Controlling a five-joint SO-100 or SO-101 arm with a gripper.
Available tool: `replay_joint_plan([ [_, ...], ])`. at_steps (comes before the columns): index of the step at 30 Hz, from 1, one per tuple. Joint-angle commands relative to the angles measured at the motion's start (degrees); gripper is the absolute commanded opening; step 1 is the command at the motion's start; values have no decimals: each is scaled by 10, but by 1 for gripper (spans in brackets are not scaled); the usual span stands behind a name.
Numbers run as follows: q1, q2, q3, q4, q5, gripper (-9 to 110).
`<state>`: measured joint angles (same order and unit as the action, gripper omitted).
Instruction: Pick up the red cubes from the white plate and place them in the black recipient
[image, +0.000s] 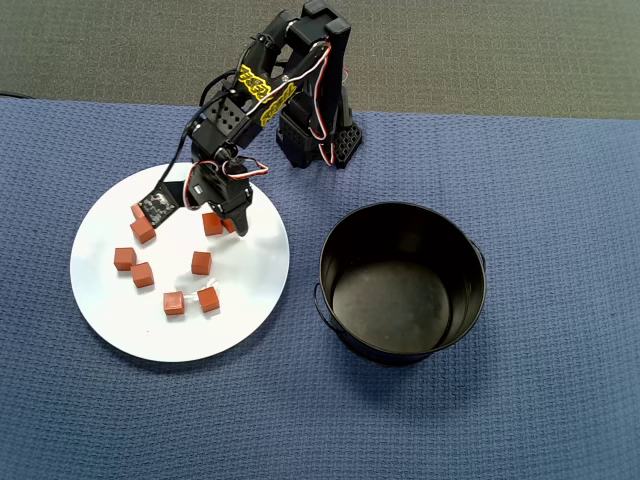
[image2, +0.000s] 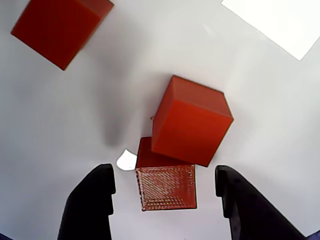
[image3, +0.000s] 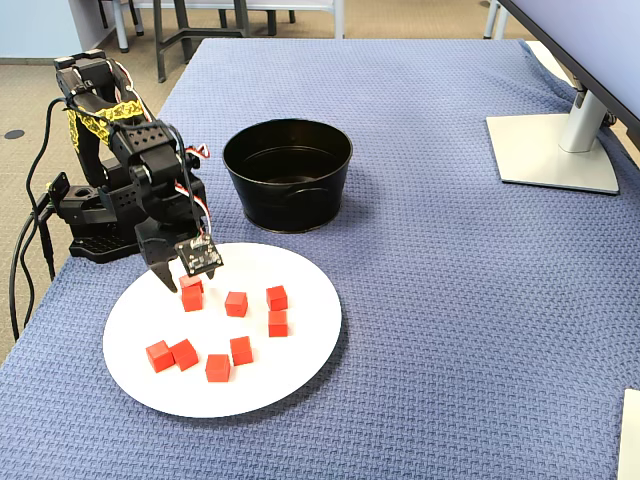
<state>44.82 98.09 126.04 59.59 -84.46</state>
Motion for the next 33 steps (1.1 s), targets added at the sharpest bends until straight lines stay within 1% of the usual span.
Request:
replay_joint_plan([
  [1, -4, 16, 7, -15, 2, 15],
  [2, -5, 16, 6, -15, 7, 13],
  [4, -11, 15, -1, -18, 33, 2],
  [5, -15, 14, -8, -20, 54, 0],
  [9, -33, 33, -64, 20, 113, 0],
  [11, -54, 64, -112, 73, 154, 0],
  [14, -104, 125, -186, 157, 243, 0],
  [18, -205, 200, -263, 249, 392, 0],
  [23, -369, 240, -323, 289, 570, 0],
  [27, -500, 190, -377, 284, 693, 0],
  [30, -581, 121, -401, 257, 754, 0],
  [31, -613, 103, -401, 253, 752, 7],
  [32, -642, 87, -396, 253, 737, 23],
  [33, -666, 72, -393, 255, 719, 43],
])
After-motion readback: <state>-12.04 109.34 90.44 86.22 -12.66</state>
